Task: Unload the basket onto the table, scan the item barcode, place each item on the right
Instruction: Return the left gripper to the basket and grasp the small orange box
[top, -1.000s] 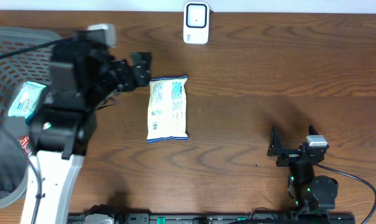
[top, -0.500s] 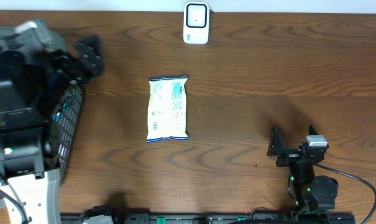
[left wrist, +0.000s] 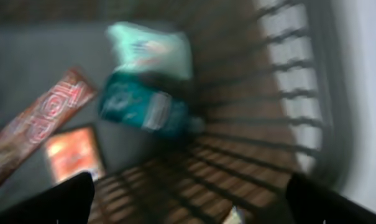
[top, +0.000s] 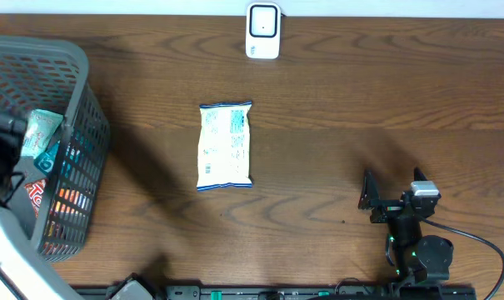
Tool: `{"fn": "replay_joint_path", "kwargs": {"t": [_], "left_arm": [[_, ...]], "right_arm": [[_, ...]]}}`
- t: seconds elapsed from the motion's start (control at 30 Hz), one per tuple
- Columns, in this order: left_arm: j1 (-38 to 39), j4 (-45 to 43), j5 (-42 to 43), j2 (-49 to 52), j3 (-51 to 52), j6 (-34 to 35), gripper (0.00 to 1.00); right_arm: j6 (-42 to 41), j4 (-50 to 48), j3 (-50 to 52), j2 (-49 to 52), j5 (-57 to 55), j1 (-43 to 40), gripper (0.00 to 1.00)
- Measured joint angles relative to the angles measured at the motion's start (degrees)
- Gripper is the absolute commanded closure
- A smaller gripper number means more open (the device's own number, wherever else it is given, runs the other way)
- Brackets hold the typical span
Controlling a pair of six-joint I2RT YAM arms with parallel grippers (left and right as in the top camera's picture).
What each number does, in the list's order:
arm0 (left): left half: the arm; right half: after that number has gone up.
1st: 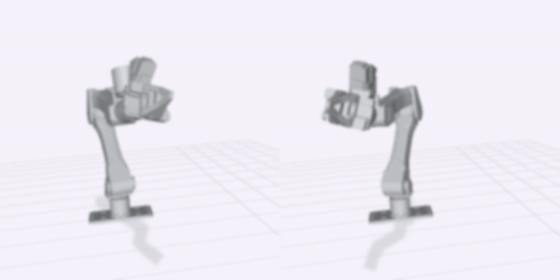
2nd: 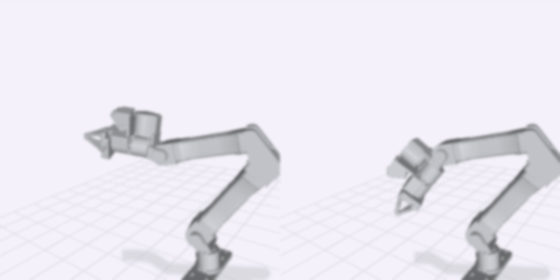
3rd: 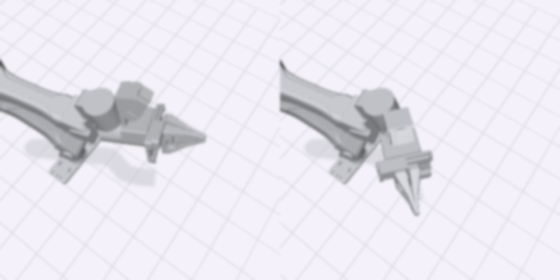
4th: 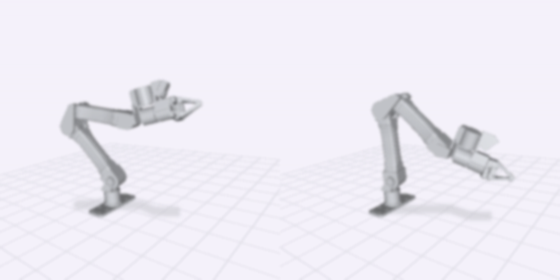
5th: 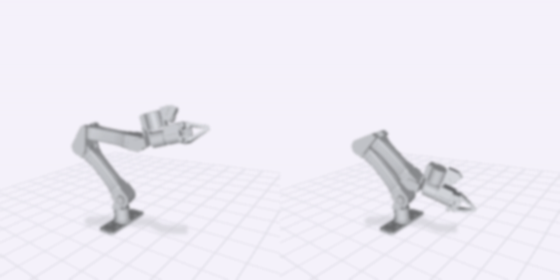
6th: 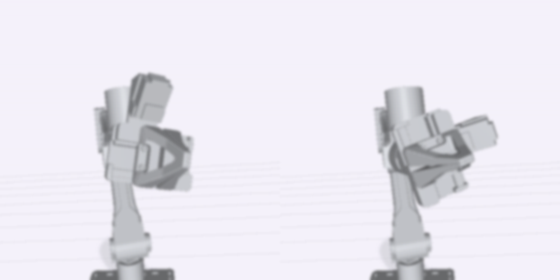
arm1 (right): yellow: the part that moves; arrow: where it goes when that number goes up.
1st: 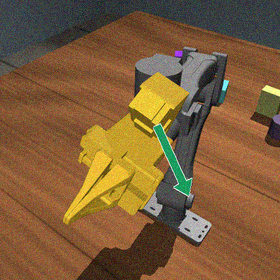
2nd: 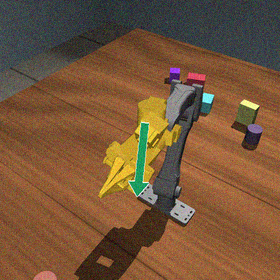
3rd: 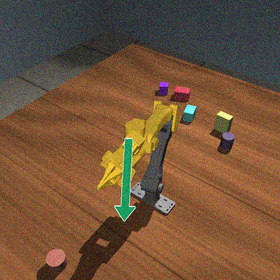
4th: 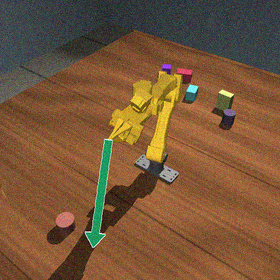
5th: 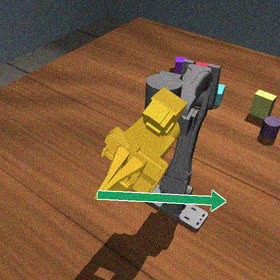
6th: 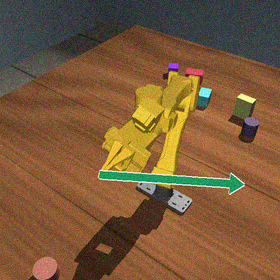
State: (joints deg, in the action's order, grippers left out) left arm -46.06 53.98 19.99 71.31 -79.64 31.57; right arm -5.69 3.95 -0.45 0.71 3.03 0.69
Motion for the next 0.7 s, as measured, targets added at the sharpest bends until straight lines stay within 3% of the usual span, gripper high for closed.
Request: {"fn": "replay_joint_path", "kwargs": {"t": [0.27, 0.7], "left_arm": [[-5.0, 8.8, -0.8, 14.5, 0.2, -1.0, 0.02], [-4.9, 3.1, -2.3, 29.2, 8.0, -3.5, 0.02]], "right_arm": [[0.0, 0.0, 0.0, 0.0, 0.0, 0.0, 0.01], [0.0, 0.0, 0.0, 0.0, 0.0, 0.0, 0.01]]}}
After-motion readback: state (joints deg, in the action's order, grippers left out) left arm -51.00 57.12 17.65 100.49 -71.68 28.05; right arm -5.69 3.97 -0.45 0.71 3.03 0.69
